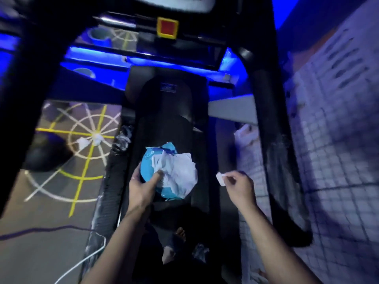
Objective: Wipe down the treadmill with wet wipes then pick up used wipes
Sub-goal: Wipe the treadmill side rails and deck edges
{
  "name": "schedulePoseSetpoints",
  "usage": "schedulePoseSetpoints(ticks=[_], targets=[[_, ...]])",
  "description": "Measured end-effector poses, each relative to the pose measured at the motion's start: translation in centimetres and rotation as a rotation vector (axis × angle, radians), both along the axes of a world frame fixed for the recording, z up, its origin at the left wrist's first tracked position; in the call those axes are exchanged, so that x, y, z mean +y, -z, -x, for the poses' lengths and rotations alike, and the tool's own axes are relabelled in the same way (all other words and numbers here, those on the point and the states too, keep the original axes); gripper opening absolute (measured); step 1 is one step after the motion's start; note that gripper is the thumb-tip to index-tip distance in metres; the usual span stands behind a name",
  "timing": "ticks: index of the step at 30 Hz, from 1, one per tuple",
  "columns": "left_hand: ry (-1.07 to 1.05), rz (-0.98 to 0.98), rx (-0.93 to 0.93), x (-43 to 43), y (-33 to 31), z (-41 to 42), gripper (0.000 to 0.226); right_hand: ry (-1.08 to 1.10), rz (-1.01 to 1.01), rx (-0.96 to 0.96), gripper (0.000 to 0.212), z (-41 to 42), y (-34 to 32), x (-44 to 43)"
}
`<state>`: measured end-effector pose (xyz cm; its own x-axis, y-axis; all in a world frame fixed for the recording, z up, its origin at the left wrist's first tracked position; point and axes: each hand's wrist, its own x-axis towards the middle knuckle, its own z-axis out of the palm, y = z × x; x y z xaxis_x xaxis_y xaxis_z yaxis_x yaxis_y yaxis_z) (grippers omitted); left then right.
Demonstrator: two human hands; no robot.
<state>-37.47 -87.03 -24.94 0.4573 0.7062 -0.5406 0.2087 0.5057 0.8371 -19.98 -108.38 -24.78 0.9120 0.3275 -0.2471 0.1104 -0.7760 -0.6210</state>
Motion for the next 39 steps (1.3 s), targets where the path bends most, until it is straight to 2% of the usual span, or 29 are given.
schedulePoseSetpoints(ticks=[2, 4, 6, 8, 11, 13, 15, 16, 18, 19, 22, 25, 27, 30, 33, 35, 39], targets=[[-0.099, 0.016, 0.028, 2.6, 0.1, 2.2, 0.050, -0.040, 0.003, 0.080, 0.007, 0.2, 0.9, 4.3], [-0.203, 0.048, 0.058, 5.1, 0.5, 4.4, 0.059, -0.099, 0.024, 0.126, 0.017, 0.4, 1.4, 8.9], [-0.280, 0.056, 0.071, 7.6, 2.1, 6.8, 0.058, -0.161, 0.053, 0.149, 0.027, 0.6, 1.5, 13.4], [-0.345, 0.068, 0.099, 9.4, 3.2, 8.8, 0.052, -0.196, 0.066, 0.183, 0.027, 1.1, 1.0, 18.1], [-0.449, 0.069, 0.117, 11.4, 3.1, 11.0, 0.055, -0.256, 0.057, 0.223, 0.024, 2.5, 0.6, 25.6], [-0.486, 0.058, 0.119, 12.2, 2.0, 11.9, 0.056, -0.283, -0.034, 0.285, 0.025, 4.1, 0.3, 30.5], [-0.520, 0.081, 0.099, 12.7, 1.6, 12.6, 0.046, -0.327, -0.183, 0.447, 0.018, 5.8, -0.2, 35.0], [-0.523, 0.087, 0.094, 12.9, 1.6, 12.9, 0.045, -0.371, -0.244, 0.515, 0.021, 6.5, -0.4, 36.9], [-0.528, 0.082, 0.106, 13.4, 1.6, 13.4, 0.052, -0.446, -0.294, 0.576, 0.043, 7.5, -0.7, 39.7], [-0.534, 0.083, 0.108, 13.5, 1.6, 13.6, 0.053, -0.481, -0.307, 0.572, 0.044, 7.8, -0.8, 40.4], [-0.552, 0.073, 0.110, 13.6, 1.9, 13.5, 0.045, -0.538, -0.309, 0.521, 0.033, 8.0, -1.3, 40.1], [-0.529, 0.063, 0.087, 13.1, 1.4, 12.3, 0.050, -0.602, -0.216, 0.481, 0.034, 7.5, -2.2, 37.5], [-0.500, 0.061, 0.060, 12.6, 1.0, 11.0, 0.044, -0.631, -0.182, 0.446, 0.031, 7.1, -2.8, 35.2], [-0.413, 0.037, 0.022, 11.9, 0.8, 8.8, 0.046, -0.624, -0.240, 0.370, 0.023, 6.8, -4.4, 31.5], [-0.312, 0.019, -0.030, 10.5, 0.1, 6.2, 0.052, -0.635, -0.133, 0.303, 0.035, 5.4, -5.6, 27.6], [-0.241, 0.010, -0.064, 9.2, -0.8, 4.2, 0.050, -0.591, -0.012, 0.252, 0.046, 3.7, -6.1, 24.5], [-0.123, 0.013, -0.132, 5.7, -2.6, -0.3, 0.061, -0.398, -0.041, 0.161, 0.038, 0.7, -7.4, 17.0]])
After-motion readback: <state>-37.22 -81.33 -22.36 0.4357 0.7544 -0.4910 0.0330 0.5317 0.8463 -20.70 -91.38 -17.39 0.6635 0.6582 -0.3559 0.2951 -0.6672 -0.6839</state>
